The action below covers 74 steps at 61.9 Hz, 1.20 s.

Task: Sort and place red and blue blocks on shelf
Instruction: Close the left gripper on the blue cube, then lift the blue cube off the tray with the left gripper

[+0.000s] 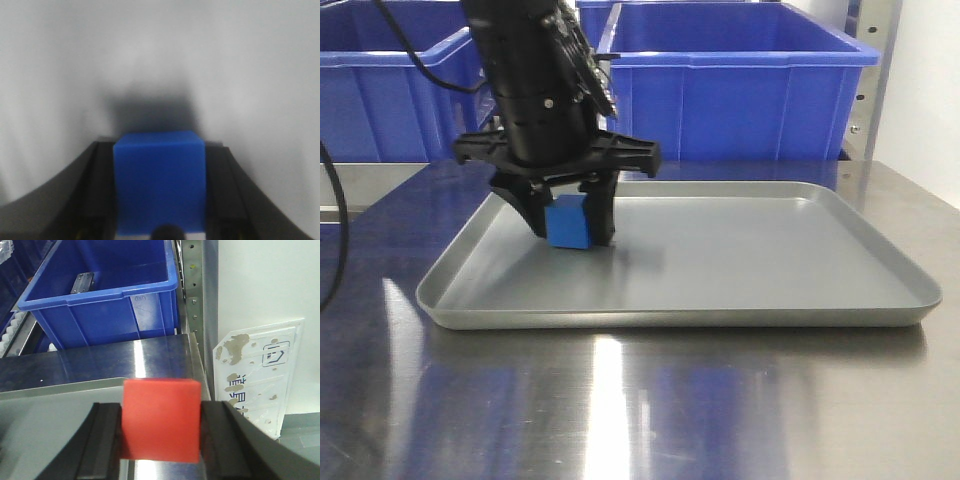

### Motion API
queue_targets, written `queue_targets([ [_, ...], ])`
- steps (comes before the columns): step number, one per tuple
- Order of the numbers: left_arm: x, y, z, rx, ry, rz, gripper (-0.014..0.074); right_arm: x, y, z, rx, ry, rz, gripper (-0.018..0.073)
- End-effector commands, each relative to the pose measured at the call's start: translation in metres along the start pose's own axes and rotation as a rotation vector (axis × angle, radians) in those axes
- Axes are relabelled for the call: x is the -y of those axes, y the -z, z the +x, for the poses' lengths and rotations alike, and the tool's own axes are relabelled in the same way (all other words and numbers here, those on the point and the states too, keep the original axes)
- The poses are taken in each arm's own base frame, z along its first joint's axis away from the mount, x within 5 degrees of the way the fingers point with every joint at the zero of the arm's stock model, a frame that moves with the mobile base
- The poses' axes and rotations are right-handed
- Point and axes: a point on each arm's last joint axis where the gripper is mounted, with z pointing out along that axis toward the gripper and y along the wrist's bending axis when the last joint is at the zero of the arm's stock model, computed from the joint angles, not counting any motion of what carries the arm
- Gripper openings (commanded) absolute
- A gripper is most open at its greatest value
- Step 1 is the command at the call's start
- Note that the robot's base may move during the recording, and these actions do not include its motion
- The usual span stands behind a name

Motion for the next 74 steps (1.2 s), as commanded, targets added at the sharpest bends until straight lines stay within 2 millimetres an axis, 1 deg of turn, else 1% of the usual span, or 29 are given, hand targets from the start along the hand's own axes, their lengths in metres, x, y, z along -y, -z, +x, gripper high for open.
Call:
queue_targets([
  [1, -0.009, 0.056, -0.017, 0.155, 0.017, 0.017, 0.0128, -0.004, 0.004, -0.017, 0.118, 0.017, -0.026, 0.0059],
  [11, -0.034, 0.099, -0.023, 0.258, 0.075, 0.017, 0.0128, -0.004, 0.004, -0.017, 0.118, 0.017, -0.026, 0.0059],
  [18, -0.053, 0.129, -0.023, 0.339, 0.102, 0.001, 0.0128, -0.004, 0.004, -0.017, 0.118, 0.017, -0.026, 0.0059],
  [19, -0.055, 0.135, -0.022, 0.353, 0.106, 0.000, 0.0128, -0.004, 0.004, -0.017, 0.118, 0.017, -0.026, 0.0059],
  [26, -0.071, 0.161, -0.014, 0.424, 0.130, -0.008, 0.0128, -0.004, 0.004, -0.017, 0.118, 0.017, -0.026, 0.0059],
  [35, -0.089, 0.183, 0.008, 0.490, 0.162, -0.015, 0.0128, -0.004, 0.004, -0.017, 0.118, 0.017, -0.026, 0.0059],
  [38, -0.094, 0.185, 0.018, 0.502, 0.169, -0.018, 0.0128, -0.004, 0.004, -0.017, 0.118, 0.017, -0.026, 0.0059],
  [39, -0.096, 0.189, 0.021, 0.518, 0.172, -0.017, 0.0128, -0.004, 0.004, -0.017, 0.118, 0.017, -0.026, 0.0059],
  [48, -0.108, 0.195, 0.055, 0.575, 0.189, -0.019, 0.0128, -0.004, 0.004, -0.017, 0.118, 0.017, -0.026, 0.0059],
  [49, -0.110, 0.193, 0.060, 0.571, 0.192, -0.022, 0.0128, -0.004, 0.004, -0.017, 0.118, 0.017, -0.026, 0.0059],
  [59, -0.125, 0.191, 0.101, 0.641, 0.222, -0.032, 0.0128, -0.004, 0.004, -0.017, 0.118, 0.017, -0.026, 0.0059],
  [62, -0.129, 0.187, 0.116, 0.647, 0.237, -0.038, 0.0128, -0.004, 0.004, -0.017, 0.118, 0.017, -0.026, 0.0059],
  [74, -0.143, 0.185, 0.162, 0.707, 0.298, -0.062, 0.0128, -0.004, 0.004, -0.017, 0.118, 0.017, -0.026, 0.0059],
])
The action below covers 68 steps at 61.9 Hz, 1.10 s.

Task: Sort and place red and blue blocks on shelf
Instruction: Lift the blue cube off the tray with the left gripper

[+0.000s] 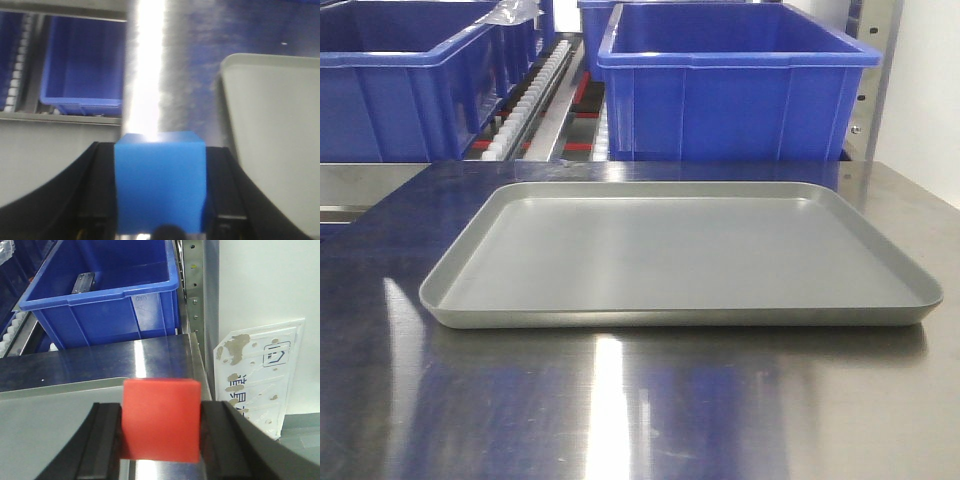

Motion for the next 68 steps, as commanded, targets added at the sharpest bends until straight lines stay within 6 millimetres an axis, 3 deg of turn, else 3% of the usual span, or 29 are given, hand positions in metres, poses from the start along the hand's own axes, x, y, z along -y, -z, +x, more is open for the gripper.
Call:
queue_targets([
  [1, -0.004, 0.018, -0.003, 0.153, 0.030, 0.035, 0.0128, -0.004, 0.004, -0.017, 0.118, 0.017, -0.026, 0.0059],
  [21, -0.024, 0.046, 0.030, 0.261, 0.062, -0.006, 0.0128, -0.004, 0.004, -0.017, 0.118, 0.017, -0.026, 0.0059],
  [68, -0.026, 0.048, 0.031, 0.273, 0.019, -0.028, 0.0127, -0.004, 0.004, -0.017, 0.118, 0.017, -0.026, 0.0059],
])
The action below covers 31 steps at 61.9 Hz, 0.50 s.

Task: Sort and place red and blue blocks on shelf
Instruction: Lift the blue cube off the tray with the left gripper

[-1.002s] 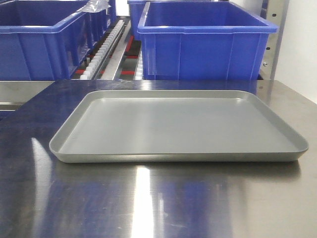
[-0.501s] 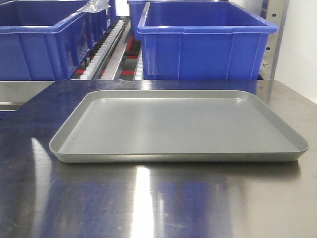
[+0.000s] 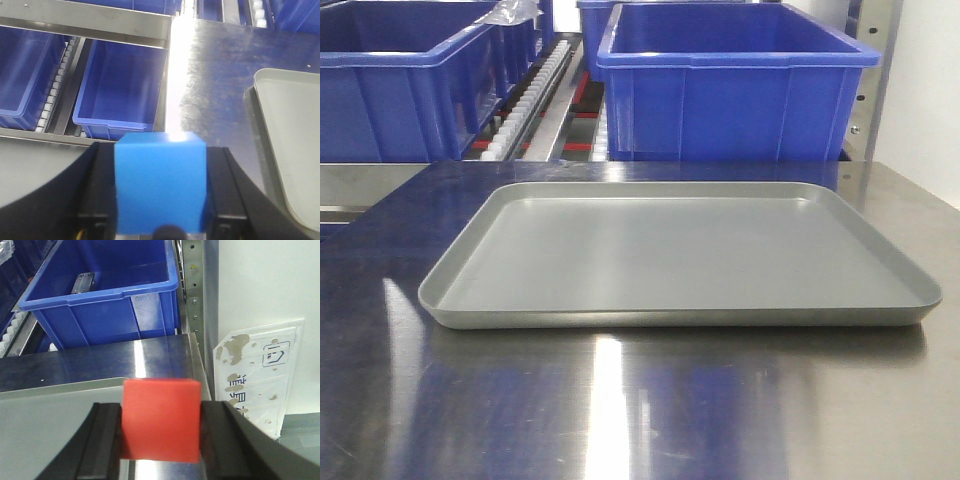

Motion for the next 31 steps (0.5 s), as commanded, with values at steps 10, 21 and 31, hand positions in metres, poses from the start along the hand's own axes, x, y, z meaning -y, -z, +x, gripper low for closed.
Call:
queue_targets([
  [10, 0.0040, 0.0050, -0.0164, 0.109, 0.002, 0.034, 0.0127, -0.0037, 0.0037, -0.0168, 0.118, 0.017, -0.026, 0.0059],
  [21, 0.0040, 0.0050, -0.0164, 0.109, 0.002, 0.034, 0.0127, -0.0037, 0.0037, -0.0168, 0.118, 0.017, -0.026, 0.0059],
  [31, 0.0040, 0.0050, -0.0164, 0.109, 0.002, 0.034, 0.0127, -0.0037, 0.0037, -0.0168, 0.118, 0.017, -0.026, 0.0059],
])
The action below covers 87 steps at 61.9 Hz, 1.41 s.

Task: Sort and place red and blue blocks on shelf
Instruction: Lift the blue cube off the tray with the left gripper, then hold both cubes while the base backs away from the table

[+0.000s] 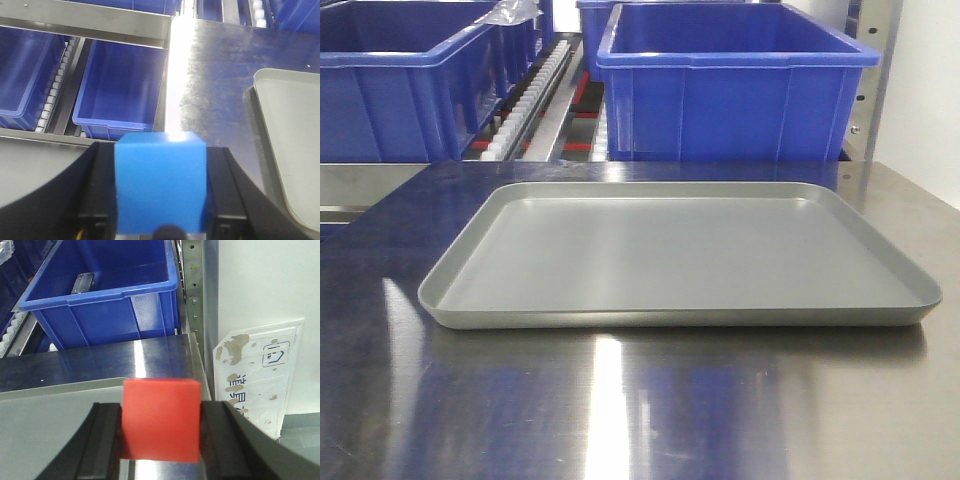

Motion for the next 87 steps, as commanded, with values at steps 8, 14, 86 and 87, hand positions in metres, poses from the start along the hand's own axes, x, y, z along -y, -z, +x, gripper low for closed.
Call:
queue_targets([
  [8, 0.004, 0.005, -0.016, 0.109, 0.002, 0.034, 0.0127, -0.004, 0.004, -0.017, 0.118, 0.017, -0.026, 0.0059],
  [14, 0.004, 0.005, -0.016, 0.109, 0.002, 0.034, 0.0127, -0.004, 0.004, -0.017, 0.118, 0.017, -0.026, 0.0059],
  [86, 0.011, -0.016, -0.028, 0.197, -0.057, 0.074, 0.0127, -0.004, 0.004, -0.017, 0.118, 0.017, -0.026, 0.0059],
  [87, 0.011, -0.016, -0.029, 0.206, -0.057, 0.078, 0.0127, -0.004, 0.004, -0.017, 0.118, 0.017, -0.026, 0.0059],
])
